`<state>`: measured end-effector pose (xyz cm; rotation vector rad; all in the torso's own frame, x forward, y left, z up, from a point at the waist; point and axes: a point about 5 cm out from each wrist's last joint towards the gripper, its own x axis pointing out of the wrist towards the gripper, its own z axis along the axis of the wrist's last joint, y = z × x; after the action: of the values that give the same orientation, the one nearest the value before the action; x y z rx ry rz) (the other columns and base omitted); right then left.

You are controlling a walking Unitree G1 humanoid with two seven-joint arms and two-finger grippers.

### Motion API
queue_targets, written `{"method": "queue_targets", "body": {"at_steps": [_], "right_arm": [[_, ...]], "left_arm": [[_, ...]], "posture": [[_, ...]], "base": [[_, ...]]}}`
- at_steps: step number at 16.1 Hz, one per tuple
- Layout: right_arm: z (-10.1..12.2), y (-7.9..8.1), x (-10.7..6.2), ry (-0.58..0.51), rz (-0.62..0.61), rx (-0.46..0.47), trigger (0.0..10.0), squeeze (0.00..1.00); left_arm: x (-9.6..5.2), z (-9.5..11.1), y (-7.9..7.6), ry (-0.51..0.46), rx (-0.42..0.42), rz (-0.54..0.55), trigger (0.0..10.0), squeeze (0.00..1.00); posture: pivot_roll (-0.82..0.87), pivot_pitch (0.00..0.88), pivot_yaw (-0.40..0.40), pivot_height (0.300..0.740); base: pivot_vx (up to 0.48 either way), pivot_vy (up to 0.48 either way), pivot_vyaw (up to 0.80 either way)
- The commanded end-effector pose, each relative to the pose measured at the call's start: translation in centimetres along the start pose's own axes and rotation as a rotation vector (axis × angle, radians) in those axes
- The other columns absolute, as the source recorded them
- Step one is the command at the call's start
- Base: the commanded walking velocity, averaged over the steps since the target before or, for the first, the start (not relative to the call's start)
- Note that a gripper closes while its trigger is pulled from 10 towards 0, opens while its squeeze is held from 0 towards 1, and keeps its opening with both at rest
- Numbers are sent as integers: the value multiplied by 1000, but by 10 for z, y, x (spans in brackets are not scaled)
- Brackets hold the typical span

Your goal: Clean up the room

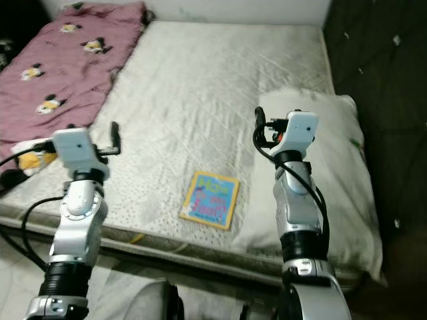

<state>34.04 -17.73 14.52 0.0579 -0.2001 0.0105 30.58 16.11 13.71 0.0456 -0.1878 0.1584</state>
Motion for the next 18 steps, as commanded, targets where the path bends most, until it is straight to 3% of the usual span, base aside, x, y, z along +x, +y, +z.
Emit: {"method": "queue_targets", "body": {"at_steps": [1, 5, 8, 15, 18], "right_arm": [[-5, -1, -6, 26, -5, -7, 10000, 0], [-16, -7, -20, 75, -18, -40, 10000, 0], [-17, -3, -15, 81, -28, -7, 10000, 0], [-25, 7, -16, 119, -14, 4, 10000, 0], [-25, 15, -16, 121, 5, 16, 10000, 0]], "left_arm": [[-3, -2, 4, 7, 6, -1, 10000, 0], [-11, -11, 12, 56, -15, 5, 10000, 0], [-12, -13, 7, 71, -51, 0, 10000, 0], [-9, -13, -1, 90, -86, -42, 10000, 0], [-10, -12, -4, 91, -109, -39, 10000, 0]], "posture": [[-57, 0, 60, 740], [-48, 0, 51, 740], [-40, 0, 46, 740], [-26, 0, 39, 740], [-28, 0, 39, 740]], "base": [[0, 0, 0], [0, 0, 0], [0, 0, 0], [0, 0, -754], [0, 301, -344]]}}
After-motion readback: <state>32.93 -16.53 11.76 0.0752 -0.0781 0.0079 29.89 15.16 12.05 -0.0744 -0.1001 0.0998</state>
